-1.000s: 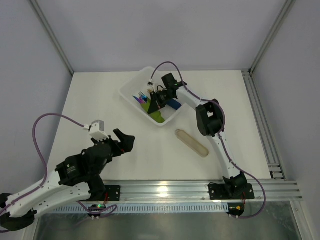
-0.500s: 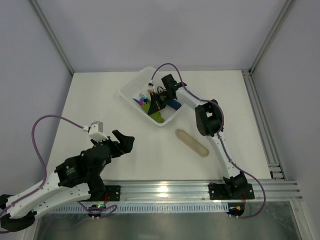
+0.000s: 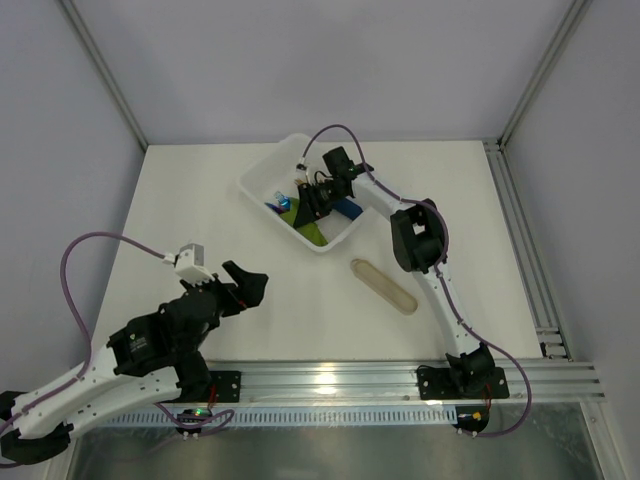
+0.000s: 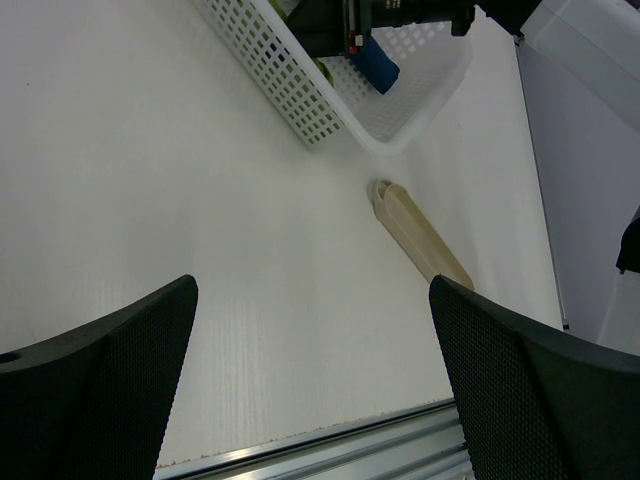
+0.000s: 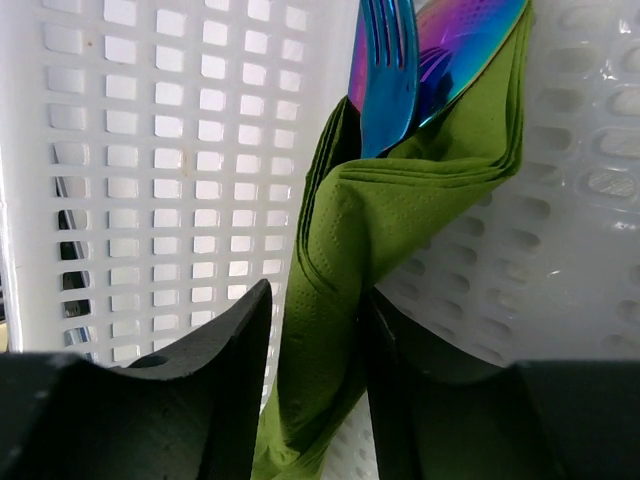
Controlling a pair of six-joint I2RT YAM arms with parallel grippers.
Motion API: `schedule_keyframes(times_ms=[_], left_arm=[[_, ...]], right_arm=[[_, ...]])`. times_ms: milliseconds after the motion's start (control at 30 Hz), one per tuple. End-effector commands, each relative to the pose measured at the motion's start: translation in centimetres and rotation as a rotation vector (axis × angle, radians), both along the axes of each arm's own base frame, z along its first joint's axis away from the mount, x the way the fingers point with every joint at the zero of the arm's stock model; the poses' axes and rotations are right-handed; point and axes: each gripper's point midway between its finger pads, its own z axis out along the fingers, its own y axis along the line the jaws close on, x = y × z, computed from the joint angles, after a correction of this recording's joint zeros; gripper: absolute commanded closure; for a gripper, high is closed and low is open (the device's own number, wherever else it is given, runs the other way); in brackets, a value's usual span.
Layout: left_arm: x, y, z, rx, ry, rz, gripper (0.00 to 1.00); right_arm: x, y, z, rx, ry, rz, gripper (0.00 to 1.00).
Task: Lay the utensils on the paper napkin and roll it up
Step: Place the utensils in the bin.
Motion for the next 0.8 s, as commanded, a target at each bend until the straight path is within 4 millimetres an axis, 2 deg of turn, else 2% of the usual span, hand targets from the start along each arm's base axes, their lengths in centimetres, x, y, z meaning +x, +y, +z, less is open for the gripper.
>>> schedule_keyframes(times_ms=[0,300,533,767], left_arm=[[0.2,0.1,0.6,-0.031,-0.022,0.014,0.01],[0.2,-0.2,0.6,-0.029,-0.017,0.009,0.01],[0.2,-0.1,0.5,-0.024,-0.017,0.006,0.01],[0.2,-0.1,0.4,-0.016,-0.014,0.009,0.01]], right_arm=[[0.9,-0.5,-1.6,-0.078,-0.04,-0.036,0.55],[1.7,-0.8,-0.8,-0.098,-0.087,-0.059,0.43],[2.6,-1.2,1.2,-0.08,-0.129,-0.071,0.34],[2.8,-1.4,2.7,-0.062,-0.167,-0.077,0.32]])
